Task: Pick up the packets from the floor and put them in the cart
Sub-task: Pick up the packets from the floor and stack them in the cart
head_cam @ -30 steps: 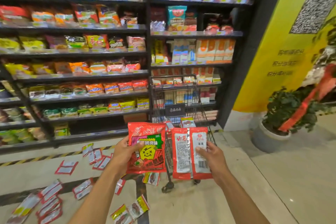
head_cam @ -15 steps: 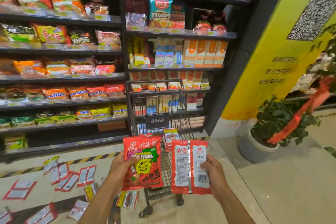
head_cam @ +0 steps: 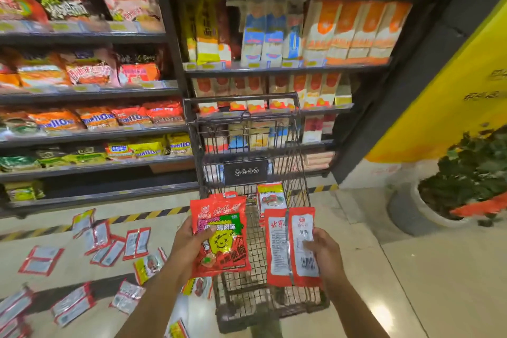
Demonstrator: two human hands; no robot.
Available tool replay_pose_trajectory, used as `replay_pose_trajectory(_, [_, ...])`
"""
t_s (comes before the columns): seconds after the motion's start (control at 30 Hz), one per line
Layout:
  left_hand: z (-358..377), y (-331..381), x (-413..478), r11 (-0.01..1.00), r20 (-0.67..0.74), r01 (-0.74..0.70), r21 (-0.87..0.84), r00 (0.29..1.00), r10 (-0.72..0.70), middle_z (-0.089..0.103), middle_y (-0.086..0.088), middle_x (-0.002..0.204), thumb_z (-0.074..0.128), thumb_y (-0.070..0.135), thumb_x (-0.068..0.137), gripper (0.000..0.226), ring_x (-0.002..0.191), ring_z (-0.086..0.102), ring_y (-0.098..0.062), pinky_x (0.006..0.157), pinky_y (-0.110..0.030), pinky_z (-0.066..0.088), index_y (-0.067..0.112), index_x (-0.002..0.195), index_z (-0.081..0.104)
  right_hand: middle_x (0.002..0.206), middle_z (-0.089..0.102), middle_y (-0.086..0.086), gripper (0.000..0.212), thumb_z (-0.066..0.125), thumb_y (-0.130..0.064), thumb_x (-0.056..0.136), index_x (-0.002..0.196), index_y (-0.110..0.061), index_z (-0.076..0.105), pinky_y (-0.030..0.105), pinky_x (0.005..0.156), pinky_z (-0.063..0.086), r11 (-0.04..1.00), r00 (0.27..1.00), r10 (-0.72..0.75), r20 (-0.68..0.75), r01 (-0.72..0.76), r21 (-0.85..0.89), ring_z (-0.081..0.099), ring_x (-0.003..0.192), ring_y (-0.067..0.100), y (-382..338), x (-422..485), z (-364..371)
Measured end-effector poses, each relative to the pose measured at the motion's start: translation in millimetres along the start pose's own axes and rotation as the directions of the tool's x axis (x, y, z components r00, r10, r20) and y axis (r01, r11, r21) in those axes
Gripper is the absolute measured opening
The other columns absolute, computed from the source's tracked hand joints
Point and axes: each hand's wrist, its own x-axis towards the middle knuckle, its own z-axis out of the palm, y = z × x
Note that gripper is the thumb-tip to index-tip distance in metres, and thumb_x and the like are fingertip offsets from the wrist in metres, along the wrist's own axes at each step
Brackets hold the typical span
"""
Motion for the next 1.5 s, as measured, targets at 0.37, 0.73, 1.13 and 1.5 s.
replay_pose_trajectory(0.37, [71.6, -5.6, 198.9, 0.98, -0.182, 0.18, 0.087, 0.97, -0.162, 0.078, -0.016, 0.111, 0.077, -0.001, 0.089, 0.038, 0.102, 0.075, -0.04, 0.092, -0.063, 0.058, 0.018, 0.12, 0.066, 0.101, 0.08, 0.01, 0.017, 0.068, 0.002, 0.097, 0.108, -0.011, 0.071, 0.05, 0.074, 0.066, 0.987, 0.994, 0.106, -0.001, -0.105, -0.119, 0.079, 0.084, 0.032, 3.9, 261.1, 46.7])
replay_pose_trajectory(0.73, [66.3, -94.9, 387.3, 0.946, -0.374, 0.27, 0.18, 0.908, -0.188, 0.075, -0.013, 0.093, 0.074, -0.005, 0.089, 0.036, 0.071, 0.074, -0.033, 0.046, -0.035, 0.057, 0.025, 0.105, 0.064, 0.11, 0.068, -0.003, 0.025, 0.062, -0.033, 0.103, 0.128, -0.033, 0.055, 0.01, 0.074, 0.056, 0.927, 0.998, 0.023, 0.055, -0.001, -0.376, 0.07, 0.095, -0.002, 80.2, 453.2, 114.4])
replay_pose_trajectory(1.13, [58.3, -167.2, 453.6, 0.759, -0.422, 0.329, 0.562, 0.903, -0.079, 0.062, -0.006, 0.116, 0.07, 0.034, 0.098, 0.055, 0.111, 0.058, -0.029, 0.092, -0.025, 0.049, 0.012, 0.144, 0.048, 0.144, 0.048, 0.019, 0.063, 0.076, -0.015, 0.089, 0.145, -0.004, 0.049, 0.052, 0.098, 0.057, 0.343, 0.896, -0.399, 0.196, 0.344, -0.874, 0.047, 0.132, 0.034, 140.1, 482.8, 143.5])
replay_pose_trajectory(1.5, [61.6, -221.9, 436.0, 0.085, 0.119, -0.122, 0.989, 0.992, 0.033, -0.025, 0.0, 0.172, 0.018, 0.071, 0.101, 0.075, 0.157, -0.026, -0.033, 0.128, -0.06, -0.004, 0.041, 0.163, -0.013, 0.166, 0.025, 0.031, 0.067, 0.047, -0.046, 0.106, 0.16, -0.008, 0.037, 0.064, 0.122, 0.024, -0.013, 0.815, -0.308, 0.492, 0.513, -0.858, 0.019, 0.156, 0.049, 175.8, 480.3, 151.7])
